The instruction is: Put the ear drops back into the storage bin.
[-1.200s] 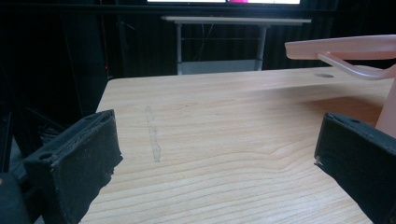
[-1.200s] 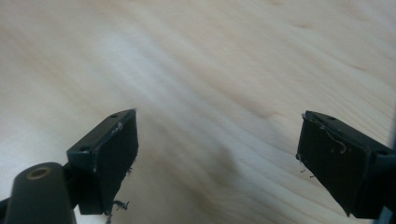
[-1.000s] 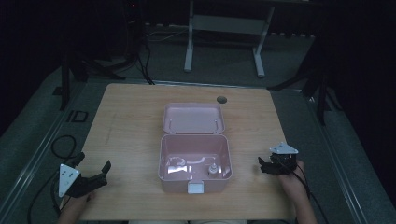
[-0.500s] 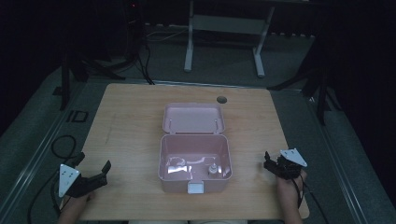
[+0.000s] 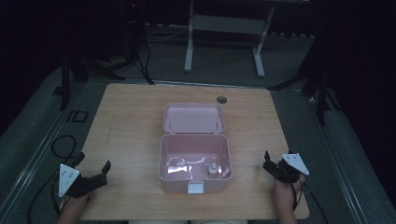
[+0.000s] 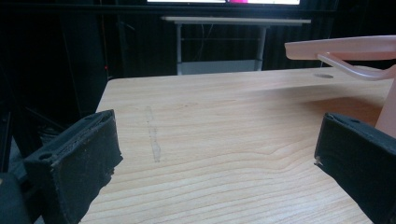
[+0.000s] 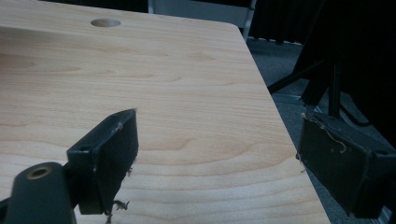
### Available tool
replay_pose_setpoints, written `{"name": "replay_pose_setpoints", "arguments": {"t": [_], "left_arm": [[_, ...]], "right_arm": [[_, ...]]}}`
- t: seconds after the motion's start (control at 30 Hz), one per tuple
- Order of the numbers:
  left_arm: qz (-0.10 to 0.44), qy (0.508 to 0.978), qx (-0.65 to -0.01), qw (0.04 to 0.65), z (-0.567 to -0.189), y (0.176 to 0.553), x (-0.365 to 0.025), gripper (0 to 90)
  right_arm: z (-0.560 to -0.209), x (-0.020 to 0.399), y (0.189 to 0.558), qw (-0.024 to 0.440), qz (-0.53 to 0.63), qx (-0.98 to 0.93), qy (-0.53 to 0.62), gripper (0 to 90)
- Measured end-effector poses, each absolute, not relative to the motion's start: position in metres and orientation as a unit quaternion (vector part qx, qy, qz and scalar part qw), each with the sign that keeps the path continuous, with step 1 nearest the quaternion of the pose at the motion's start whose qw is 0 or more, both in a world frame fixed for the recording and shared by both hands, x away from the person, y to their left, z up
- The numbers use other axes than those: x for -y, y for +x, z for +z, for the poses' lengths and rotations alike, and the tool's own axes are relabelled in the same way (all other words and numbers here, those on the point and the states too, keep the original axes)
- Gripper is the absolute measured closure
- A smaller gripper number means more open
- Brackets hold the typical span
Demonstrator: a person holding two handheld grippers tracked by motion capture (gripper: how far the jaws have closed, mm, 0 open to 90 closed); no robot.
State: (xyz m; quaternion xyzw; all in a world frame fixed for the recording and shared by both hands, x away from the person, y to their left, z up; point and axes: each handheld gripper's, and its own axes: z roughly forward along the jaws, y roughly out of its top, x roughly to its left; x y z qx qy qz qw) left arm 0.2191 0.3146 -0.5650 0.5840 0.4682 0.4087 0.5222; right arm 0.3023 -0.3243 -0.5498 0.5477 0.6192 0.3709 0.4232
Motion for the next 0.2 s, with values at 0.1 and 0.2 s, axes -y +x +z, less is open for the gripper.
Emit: {"name": "replay_pose_setpoints", "arguments": {"t": [0.1,0.2], "left_arm": [[0.408,0.584,-0.468,0.523,-0.5650,0.2192,-0.3147,0.4],[0.408,0.585,-0.468,0.523,-0.5650,0.2192,-0.3148,0.4]], "right_arm": [[-0.5501,0.3251,0.3027,0.425,0.371,-0.615,0.552,12.3],[-0.5503,0.3253,0.3033,0.424,0.370,-0.615,0.552,12.3]]}}
